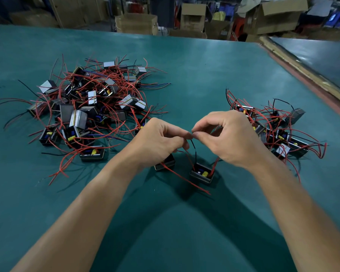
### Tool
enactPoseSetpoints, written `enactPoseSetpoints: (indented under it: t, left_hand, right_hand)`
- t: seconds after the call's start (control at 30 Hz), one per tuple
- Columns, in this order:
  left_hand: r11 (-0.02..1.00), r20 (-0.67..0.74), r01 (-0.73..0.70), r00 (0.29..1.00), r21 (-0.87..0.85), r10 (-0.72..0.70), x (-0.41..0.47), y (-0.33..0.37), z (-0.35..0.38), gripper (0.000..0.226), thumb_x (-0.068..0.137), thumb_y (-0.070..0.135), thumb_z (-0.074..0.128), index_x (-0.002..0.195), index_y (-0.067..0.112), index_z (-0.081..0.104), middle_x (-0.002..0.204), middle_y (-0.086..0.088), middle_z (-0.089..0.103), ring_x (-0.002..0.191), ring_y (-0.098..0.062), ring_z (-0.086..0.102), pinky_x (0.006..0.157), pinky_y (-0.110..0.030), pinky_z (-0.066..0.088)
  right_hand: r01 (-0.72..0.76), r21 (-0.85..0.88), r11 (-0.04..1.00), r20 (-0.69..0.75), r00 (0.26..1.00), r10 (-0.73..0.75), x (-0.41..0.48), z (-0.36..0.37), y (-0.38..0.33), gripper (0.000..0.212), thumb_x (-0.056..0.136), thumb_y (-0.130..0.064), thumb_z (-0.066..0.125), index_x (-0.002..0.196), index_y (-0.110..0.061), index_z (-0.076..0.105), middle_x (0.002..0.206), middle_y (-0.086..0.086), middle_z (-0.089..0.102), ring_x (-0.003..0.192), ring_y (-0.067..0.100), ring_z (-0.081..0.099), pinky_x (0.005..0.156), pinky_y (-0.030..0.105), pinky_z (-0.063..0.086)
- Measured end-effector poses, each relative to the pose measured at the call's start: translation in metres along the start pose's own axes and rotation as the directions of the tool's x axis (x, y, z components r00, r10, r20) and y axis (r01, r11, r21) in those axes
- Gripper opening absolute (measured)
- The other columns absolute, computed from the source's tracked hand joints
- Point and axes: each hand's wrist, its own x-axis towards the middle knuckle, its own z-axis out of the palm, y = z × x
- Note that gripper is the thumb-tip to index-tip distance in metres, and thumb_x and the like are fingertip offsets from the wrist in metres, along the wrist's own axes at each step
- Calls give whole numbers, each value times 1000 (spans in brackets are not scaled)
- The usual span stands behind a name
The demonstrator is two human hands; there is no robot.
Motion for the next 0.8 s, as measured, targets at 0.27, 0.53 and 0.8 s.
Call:
enactPoseSetpoints:
  t: [0.27,0.53,0.8]
  left_hand:
    - [997,9,-2,1000,-78,2,-1,3,-1,11,83,-2,70,87,6,77,71,-2,75,52,-7,57,49,-12,41]
    - [994,-27,-21,999,-104,18,-1,4,2,7,84,3,72,80,5,77,63,2,72,48,-2,52,47,-10,39]
    - [991,-56,8,998,-130,-16,1,2,1,9,83,7,75,76,14,76,51,8,61,46,-4,48,46,-12,37]
  right_hand:
    - [29,-37,999,20,999,-29,-1,2,-1,14,81,-14,77,75,-27,75,72,-14,67,71,8,64,65,17,46]
    - [31,-44,999,38,999,-30,-1,3,0,12,82,-16,77,78,-28,77,73,-15,68,71,7,64,67,27,51]
    - [33,4,999,11,999,-33,-2,4,1,11,82,-17,78,82,-28,78,73,-17,70,68,8,65,65,24,51]
